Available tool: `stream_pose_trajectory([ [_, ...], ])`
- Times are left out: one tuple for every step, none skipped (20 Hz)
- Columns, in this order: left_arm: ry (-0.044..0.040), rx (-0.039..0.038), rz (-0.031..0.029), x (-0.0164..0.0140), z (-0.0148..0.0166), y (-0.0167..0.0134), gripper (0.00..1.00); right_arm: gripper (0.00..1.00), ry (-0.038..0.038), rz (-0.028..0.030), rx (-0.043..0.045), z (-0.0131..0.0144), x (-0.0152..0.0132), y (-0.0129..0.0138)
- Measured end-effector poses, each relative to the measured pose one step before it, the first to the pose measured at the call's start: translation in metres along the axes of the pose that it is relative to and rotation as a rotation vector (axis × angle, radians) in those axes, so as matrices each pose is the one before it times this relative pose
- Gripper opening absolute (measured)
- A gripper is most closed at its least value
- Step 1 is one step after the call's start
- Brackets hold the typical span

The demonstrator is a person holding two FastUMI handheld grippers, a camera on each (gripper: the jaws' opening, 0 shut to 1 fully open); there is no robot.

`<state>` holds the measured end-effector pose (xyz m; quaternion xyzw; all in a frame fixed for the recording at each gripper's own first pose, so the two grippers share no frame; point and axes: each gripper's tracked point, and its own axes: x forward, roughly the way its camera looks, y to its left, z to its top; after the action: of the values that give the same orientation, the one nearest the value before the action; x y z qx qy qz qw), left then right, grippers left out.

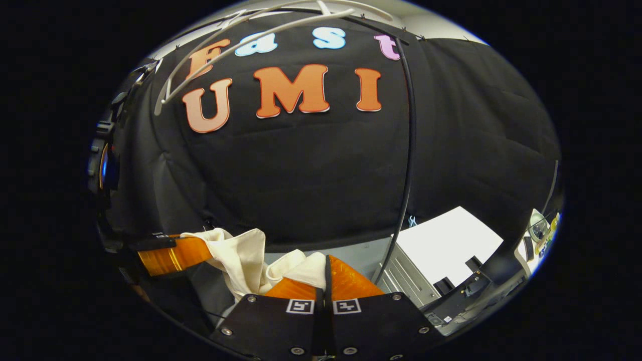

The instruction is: Grasp the clothes on the hanger with both hands and then place them into the laundry hamper below.

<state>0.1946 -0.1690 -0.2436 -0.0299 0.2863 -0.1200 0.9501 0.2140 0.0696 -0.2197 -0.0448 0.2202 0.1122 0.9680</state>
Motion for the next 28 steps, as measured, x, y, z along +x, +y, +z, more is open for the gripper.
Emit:
stream_pose_trajectory([
  [0.03129,-0.00471,0.01041,0.00878,-0.01391,0.00803,0.07,0.00,0.02201,0.00139,0.00328,-0.00927,0.00692,0.00139],
  [0.03126,0.00054,0.01550,0.00549,-0.01326,0.00786,0.05,0.00,0.02403,-0.00030,0.00131,-0.00986,0.00704,0.00187],
  [0.03410,-0.00276,0.01260,0.00405,-0.01267,0.00605,0.07,0.00,0.02384,0.00257,-0.00101,-0.01000,0.00441,0.00160],
  [0.03758,-0.00804,0.01201,0.00433,-0.01076,0.00505,0.05,0.00,0.02480,0.00061,-0.00283,-0.00980,0.00532,0.00209],
  [0.03703,-0.01045,0.00772,0.00279,-0.01170,0.00271,0.05,0.00,0.02398,0.00125,-0.00486,-0.00934,0.00672,0.00146],
  [0.03729,-0.01197,0.00990,0.00367,-0.01130,0.00451,0.07,0.00,0.02466,-0.00051,-0.00498,-0.00955,0.00729,0.00178],
  [0.03146,-0.01067,0.00570,0.00442,-0.01011,0.00580,0.07,0.00,0.02435,-0.00100,-0.00375,-0.00856,0.00612,0.00147],
  [0.02655,-0.00749,0.00938,0.00278,-0.00783,0.00479,0.07,0.00,0.02529,0.00055,-0.00034,-0.00941,0.00525,0.00122],
  [0.02780,-0.00529,0.01239,0.00423,-0.00954,0.00397,0.07,0.00,0.02469,-0.00056,0.00243,-0.00841,0.00416,0.00293],
  [0.02525,-0.00130,0.02528,0.00362,-0.00760,0.00685,0.07,0.01,0.02778,-0.00008,0.00258,-0.00910,0.00350,0.00110],
  [0.02583,0.00245,0.03039,0.00320,-0.01008,0.01191,0.07,0.02,0.02698,0.00206,0.00330,-0.01230,0.00248,0.00062],
  [0.02395,-0.00164,0.01852,0.00238,-0.00757,0.00759,0.07,0.03,0.02516,-0.00105,0.00338,-0.01016,0.00226,-0.00124],
  [0.02805,-0.00698,0.00874,-0.00264,-0.00808,0.00364,0.09,0.03,0.02276,-0.00112,0.00453,-0.00845,0.00152,-0.00049],
  [0.02276,-0.00952,0.00084,-0.00152,-0.00729,0.00228,0.09,0.05,0.01644,0.00202,0.00727,-0.00553,0.00260,0.00067],
  [0.02566,-0.00751,-0.00523,0.00241,-0.00980,0.00157,0.11,0.05,0.01507,0.00471,0.01011,-0.00503,0.00202,0.00071],
  [0.02503,-0.00631,-0.00358,0.00088,-0.00903,0.00105,0.11,0.07,0.02075,0.01676,0.01006,-0.00617,0.00149,0.00345],
  [0.01333,-0.00507,-0.00323,0.00431,-0.00757,0.00234,0.12,0.07,0.01203,0.01327,0.00921,-0.00782,-0.00005,0.00373],
  [0.00727,-0.00451,-0.00630,-0.00194,-0.00335,-0.00070,0.14,0.08,0.00757,0.00216,0.00045,-0.00316,0.00154,-0.00060],
  [0.00560,-0.00098,-0.00909,-0.00072,-0.00165,-0.00293,0.12,0.08,0.00069,0.00213,-0.00463,0.00004,0.00038,-0.00025],
  [-0.00117,0.00376,-0.00193,-0.00233,0.00053,-0.00007,0.10,0.09,0.00683,-0.00160,-0.00480,-0.00181,0.00099,0.00024],
  [-0.00370,0.00898,0.00468,-0.00055,-0.00060,0.00321,0.26,0.09,0.00534,0.00028,-0.00213,-0.00179,-0.00104,0.00024],
  [-0.00120,0.00441,-0.00172,-0.00160,0.00055,0.00155,0.50,0.09,0.00382,-0.00093,-0.00021,-0.00140,0.00035,0.00069],
  [0.00069,-0.00029,-0.00209,-0.00133,-0.00010,-0.00124,0.55,0.09,0.00380,-0.00162,0.00091,-0.00086,-0.00094,0.00062],
  [0.00157,-0.00317,-0.00019,-0.00002,0.00054,0.00049,0.55,0.10,0.00390,0.00013,0.00114,-0.00182,-0.00071,-0.00027],
  [0.00108,-0.00359,0.00386,-0.00133,-0.00135,0.00132,0.47,0.10,0.00433,-0.00031,0.00137,-0.00213,0.00011,-0.00089],
  [0.00330,-0.00481,0.00874,-0.00015,-0.00171,0.00295,0.39,0.10,0.00255,-0.00253,0.00130,-0.00297,-0.00012,-0.00095],
  [0.00584,-0.00900,-0.00801,-0.00098,-0.00392,0.00046,0.51,0.10,0.00249,-0.00416,0.00224,-0.00166,-0.00018,-0.00103],
  [0.00340,-0.00866,0.00205,-0.00156,-0.00444,0.00166,0.64,0.01,0.00405,-0.00312,0.00224,0.00081,-0.00041,0.00019],
])
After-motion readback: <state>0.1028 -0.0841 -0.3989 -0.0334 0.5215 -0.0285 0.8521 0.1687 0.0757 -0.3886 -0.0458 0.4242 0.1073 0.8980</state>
